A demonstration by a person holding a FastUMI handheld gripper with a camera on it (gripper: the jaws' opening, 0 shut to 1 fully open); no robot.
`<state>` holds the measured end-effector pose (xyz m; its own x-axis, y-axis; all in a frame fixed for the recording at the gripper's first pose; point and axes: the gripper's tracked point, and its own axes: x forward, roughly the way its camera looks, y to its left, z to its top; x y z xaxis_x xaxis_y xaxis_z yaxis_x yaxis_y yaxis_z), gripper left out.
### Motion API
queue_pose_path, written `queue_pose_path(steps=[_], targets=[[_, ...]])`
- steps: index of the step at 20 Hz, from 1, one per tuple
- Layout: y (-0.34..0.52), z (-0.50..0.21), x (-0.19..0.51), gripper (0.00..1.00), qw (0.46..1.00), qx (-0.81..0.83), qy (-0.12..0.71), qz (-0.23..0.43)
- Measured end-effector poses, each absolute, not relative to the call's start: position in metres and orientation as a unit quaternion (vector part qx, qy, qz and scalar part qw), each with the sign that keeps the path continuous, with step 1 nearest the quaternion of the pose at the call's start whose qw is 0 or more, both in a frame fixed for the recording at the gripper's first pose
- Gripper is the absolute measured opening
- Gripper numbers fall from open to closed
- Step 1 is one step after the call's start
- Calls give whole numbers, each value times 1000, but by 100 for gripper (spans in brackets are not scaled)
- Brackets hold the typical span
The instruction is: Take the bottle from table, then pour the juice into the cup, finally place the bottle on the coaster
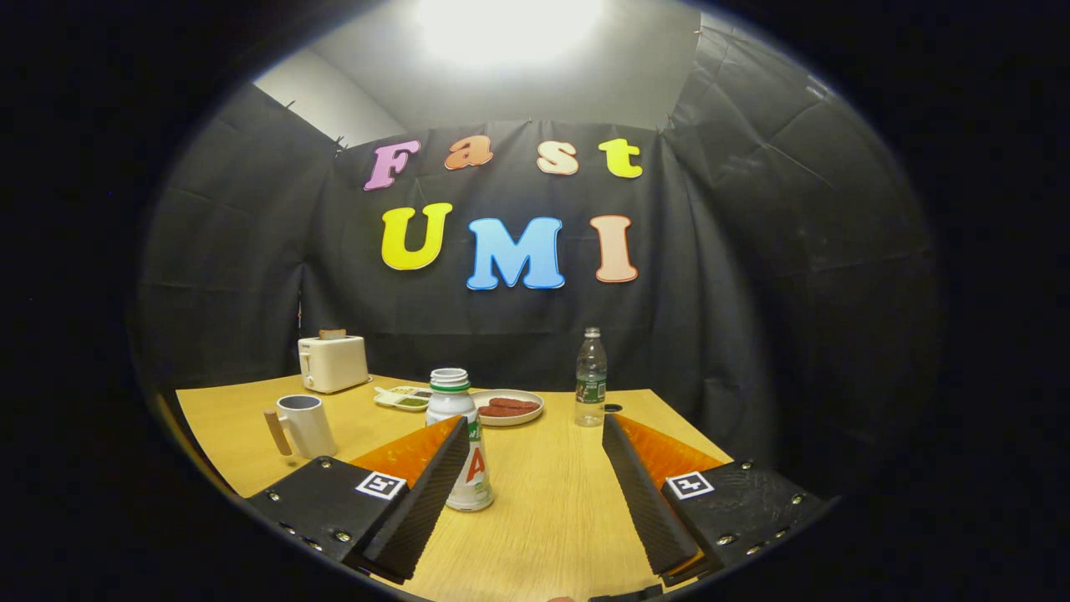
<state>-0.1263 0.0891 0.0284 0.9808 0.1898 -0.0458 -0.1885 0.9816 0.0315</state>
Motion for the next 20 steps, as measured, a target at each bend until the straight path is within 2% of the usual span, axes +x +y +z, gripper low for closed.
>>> queue_pose_path(steps=[13,20], targets=[[162,-5,-94,97,987,4,57,153],[180,-27,-62,98,985,3,79,155]])
